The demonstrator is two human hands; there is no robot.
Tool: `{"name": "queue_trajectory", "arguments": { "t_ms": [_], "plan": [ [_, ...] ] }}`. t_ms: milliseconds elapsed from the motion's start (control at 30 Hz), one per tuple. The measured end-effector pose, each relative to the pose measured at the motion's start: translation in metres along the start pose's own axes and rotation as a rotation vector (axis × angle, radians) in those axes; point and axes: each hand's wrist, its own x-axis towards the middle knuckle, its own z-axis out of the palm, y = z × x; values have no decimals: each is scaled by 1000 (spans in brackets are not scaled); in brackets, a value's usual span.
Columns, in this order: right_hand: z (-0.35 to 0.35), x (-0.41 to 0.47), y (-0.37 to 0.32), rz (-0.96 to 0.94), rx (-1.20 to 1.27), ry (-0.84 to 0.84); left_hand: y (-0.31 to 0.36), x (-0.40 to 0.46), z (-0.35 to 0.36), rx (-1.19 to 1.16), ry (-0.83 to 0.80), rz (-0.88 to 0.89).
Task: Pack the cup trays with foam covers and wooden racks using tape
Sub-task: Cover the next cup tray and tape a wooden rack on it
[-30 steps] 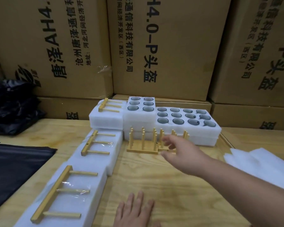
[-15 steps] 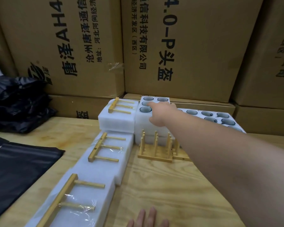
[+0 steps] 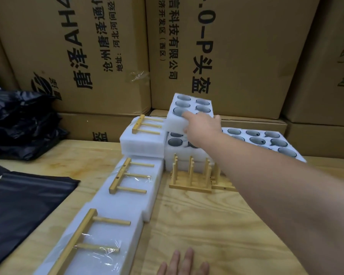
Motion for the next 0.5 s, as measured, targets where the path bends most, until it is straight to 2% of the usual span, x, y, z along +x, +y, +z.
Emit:
{"name": "queue_trajectory", "arguments": {
  "t_ms": [33,100,167,200,267,333,500],
  "plan": [
    [-6,-8,3,-10,31,80,9,-14,-1,52,211,-26],
    [-19,-35,10,-43,89,213,27,-20,-15,-35,257,-49],
    [-31,-72,20,-80,130,300,35,-24,-15,0,227,-30],
    [-36,-94,25,-90,137,325,32,-31,-20,-39,119,-18],
    [-45,-142,34,-88,148,332,25,-43,-26,-29,33,-29],
    [-49,-191,43,-89,172,309,30,-49,-43,-135,-205,-43],
    [-28,-309,57,-52,127,381,34,-48,-57,-189,-443,-168]
  ]
}}
